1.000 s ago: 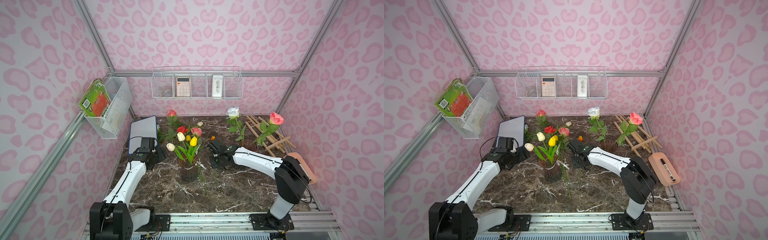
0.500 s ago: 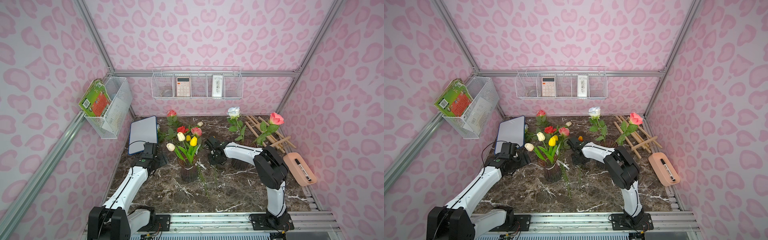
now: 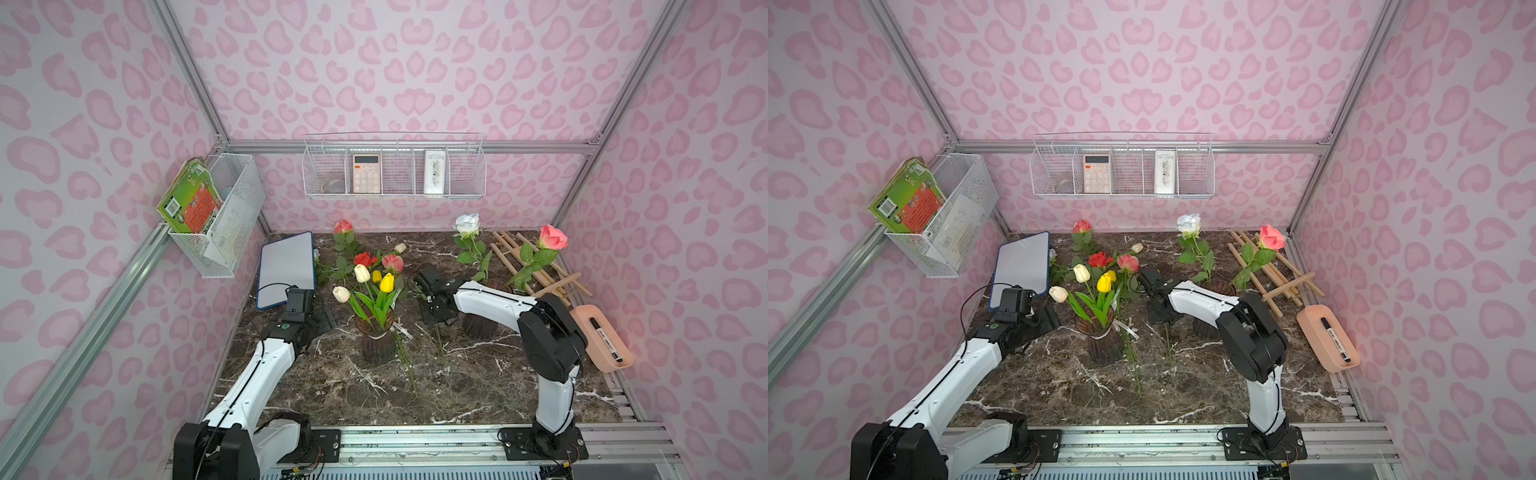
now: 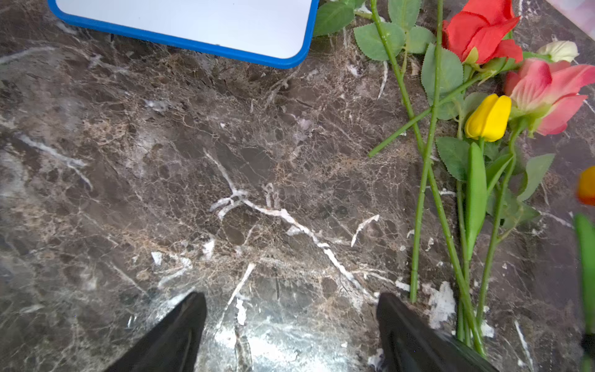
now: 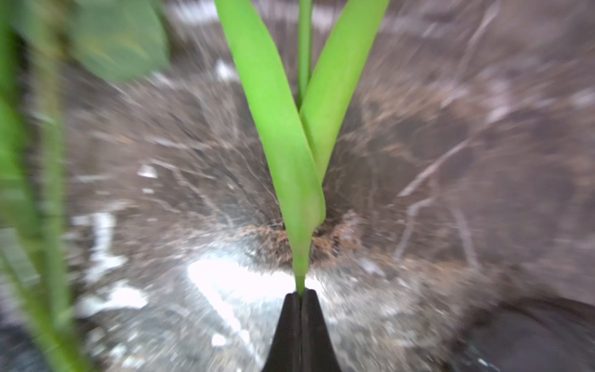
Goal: Arrange the flowers in different vases according to their variety
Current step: Pick up the flower at the center of the board, then insert the flower into the vase.
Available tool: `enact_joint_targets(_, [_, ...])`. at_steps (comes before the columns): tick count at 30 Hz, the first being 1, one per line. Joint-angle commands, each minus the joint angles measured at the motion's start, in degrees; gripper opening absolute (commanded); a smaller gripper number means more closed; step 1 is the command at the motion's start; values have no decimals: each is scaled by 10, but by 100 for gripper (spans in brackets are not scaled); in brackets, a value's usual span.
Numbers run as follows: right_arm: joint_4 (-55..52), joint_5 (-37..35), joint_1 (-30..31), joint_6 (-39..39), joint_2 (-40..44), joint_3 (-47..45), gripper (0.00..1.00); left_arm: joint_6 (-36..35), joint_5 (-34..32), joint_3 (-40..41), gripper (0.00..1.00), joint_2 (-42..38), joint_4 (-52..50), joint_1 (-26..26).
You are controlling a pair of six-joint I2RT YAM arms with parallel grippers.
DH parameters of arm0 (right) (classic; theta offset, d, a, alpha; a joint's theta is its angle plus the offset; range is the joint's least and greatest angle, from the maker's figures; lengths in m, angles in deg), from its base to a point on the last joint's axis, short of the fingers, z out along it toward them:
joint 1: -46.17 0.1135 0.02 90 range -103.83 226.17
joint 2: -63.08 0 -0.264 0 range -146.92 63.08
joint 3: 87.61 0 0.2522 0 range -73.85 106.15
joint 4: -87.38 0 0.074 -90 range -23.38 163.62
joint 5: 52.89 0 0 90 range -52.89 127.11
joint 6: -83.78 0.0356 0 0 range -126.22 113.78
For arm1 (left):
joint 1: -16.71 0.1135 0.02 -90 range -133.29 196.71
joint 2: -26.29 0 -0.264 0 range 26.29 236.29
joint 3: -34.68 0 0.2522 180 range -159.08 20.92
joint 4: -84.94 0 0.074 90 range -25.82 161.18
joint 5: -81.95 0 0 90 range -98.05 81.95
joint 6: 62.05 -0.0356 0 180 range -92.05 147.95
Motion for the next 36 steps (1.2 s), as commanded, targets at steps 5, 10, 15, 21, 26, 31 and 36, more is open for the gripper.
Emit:
enact_joint_targets(5, [134,8,9,-23,154,-72,0,-3,-13,10,88,-22,15,-1])
enact_joint_targets(10, [240,16,41,-75,268,-100,0,-4,-13,14,88,-19,21,0])
enact_joint_targets(15, [382,12,90,-129,366,-135,0,-5,-16,15,87,-16,25,-1])
enact_joint_targets(21, [569,43,162,-192,408,-168,0,-8,-26,17,88,-14,27,-1])
enact_joint_targets(26, [665,59,197,-247,369,-164,0,-8,-32,18,88,-12,27,-1])
enact_joint_targets(31, [720,74,200,-272,318,-154,0,-8,-33,18,88,-7,29,-1])
enact_joint_targets(36, [748,85,200,-282,275,-153,0,-8,-29,15,88,3,29,-1])
